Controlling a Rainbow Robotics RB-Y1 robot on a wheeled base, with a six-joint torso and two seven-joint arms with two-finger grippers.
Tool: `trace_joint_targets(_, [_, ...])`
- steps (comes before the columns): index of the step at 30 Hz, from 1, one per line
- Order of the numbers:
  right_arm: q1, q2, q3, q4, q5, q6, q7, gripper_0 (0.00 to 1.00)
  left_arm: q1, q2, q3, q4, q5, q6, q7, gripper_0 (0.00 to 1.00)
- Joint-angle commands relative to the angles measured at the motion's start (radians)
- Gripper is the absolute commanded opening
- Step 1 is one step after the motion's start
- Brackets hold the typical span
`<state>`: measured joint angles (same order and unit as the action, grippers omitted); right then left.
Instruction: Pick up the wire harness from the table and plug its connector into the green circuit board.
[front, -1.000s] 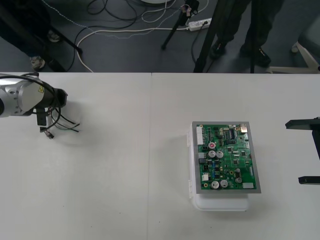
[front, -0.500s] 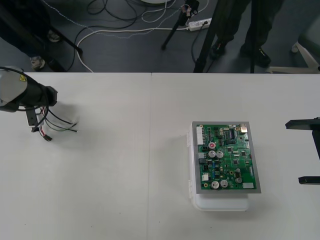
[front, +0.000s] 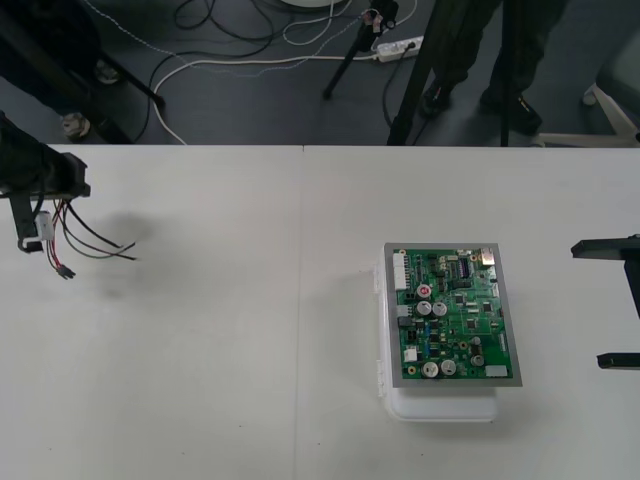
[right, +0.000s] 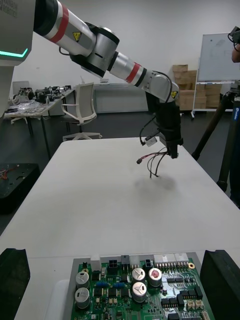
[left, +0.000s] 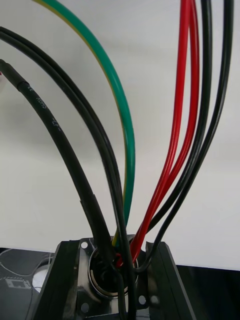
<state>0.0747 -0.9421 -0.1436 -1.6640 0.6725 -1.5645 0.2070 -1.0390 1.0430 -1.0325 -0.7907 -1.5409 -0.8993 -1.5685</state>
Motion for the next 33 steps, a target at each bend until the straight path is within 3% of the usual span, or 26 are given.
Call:
trace_joint_targets(1, [0.014, -0.04, 0.007, -0.026, -0.017, -0.006, 0.029, 1.0, -0.047, 0.118, 0.065, -0.097, 0.028, -0.171, 0.225, 0.0])
trace_joint_targets(10, [0.014, -0.041, 0.007, -0.025, -0.017, -0.006, 0.029, 1.0, -0.018, 0.206, 0.106, -0.179, 0.2, -0.316, 0.381, 0.0])
trace_joint_targets(22, [0.014, -0.041, 0.007, -0.026, -0.017, -0.006, 0.029, 1.0, 0.0, 0.241, 0.134, -0.216, 0.41, -0.543, 0.573, 0.0])
trace_joint_targets(28, [0.014, -0.041, 0.007, -0.025, -0.017, -0.006, 0.031, 1.0, 0.188, 0.236, 0.419, -0.269, 0.392, -0.672, 0.694, 0.0])
trace_joint_targets(33, [0.016, -0.041, 0.007, -0.025, -0.017, -0.006, 0.029, 1.0, 0.321, 0.236, 0.589, -0.351, 0.369, -0.672, 0.8, 0.0])
